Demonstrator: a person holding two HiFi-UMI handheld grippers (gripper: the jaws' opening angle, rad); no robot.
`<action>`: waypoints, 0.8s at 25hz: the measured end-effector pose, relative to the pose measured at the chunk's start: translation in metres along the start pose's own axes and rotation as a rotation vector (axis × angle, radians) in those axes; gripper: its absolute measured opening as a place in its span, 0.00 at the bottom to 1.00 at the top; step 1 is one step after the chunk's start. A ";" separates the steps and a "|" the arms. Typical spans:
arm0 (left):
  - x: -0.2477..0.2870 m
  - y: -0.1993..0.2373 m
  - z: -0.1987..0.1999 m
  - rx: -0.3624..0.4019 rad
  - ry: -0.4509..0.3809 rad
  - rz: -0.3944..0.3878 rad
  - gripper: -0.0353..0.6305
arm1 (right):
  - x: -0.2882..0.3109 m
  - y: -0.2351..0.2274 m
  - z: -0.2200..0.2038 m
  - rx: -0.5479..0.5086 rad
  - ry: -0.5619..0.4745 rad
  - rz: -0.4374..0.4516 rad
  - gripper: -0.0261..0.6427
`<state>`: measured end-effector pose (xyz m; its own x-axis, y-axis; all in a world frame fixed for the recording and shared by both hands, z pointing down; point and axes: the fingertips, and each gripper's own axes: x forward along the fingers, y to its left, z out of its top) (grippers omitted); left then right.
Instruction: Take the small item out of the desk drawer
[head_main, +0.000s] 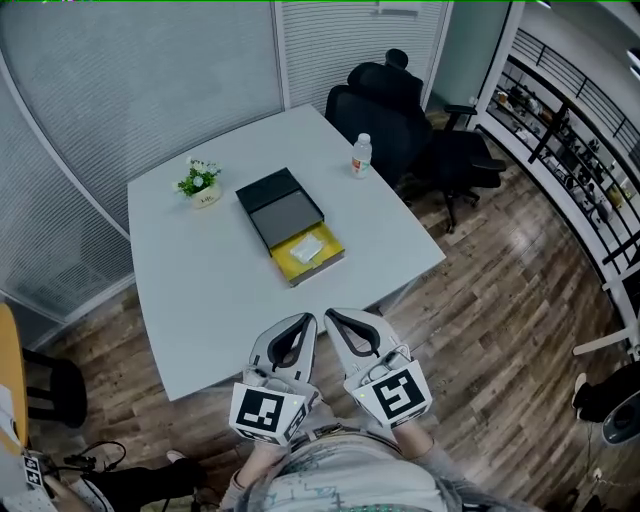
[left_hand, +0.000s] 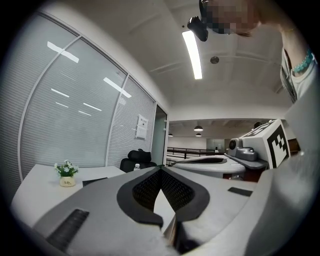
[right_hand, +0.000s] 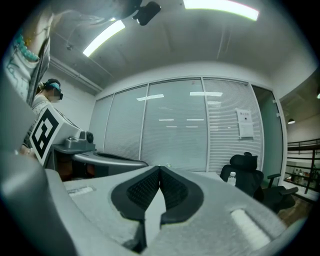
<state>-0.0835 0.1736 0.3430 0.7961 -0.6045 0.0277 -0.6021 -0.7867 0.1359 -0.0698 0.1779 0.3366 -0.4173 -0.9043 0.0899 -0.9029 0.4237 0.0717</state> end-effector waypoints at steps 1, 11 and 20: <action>0.002 0.004 -0.002 0.000 0.001 -0.006 0.05 | 0.005 0.000 -0.001 0.001 0.004 0.001 0.04; 0.008 0.046 -0.006 -0.014 0.017 -0.028 0.05 | 0.047 -0.001 -0.011 0.005 0.031 -0.020 0.04; 0.019 0.077 -0.015 -0.040 0.040 -0.023 0.05 | 0.076 -0.016 -0.021 0.011 0.062 -0.040 0.04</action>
<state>-0.1135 0.1031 0.3693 0.8118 -0.5805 0.0639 -0.5817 -0.7940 0.1764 -0.0854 0.1031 0.3633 -0.3737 -0.9155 0.1489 -0.9201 0.3862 0.0652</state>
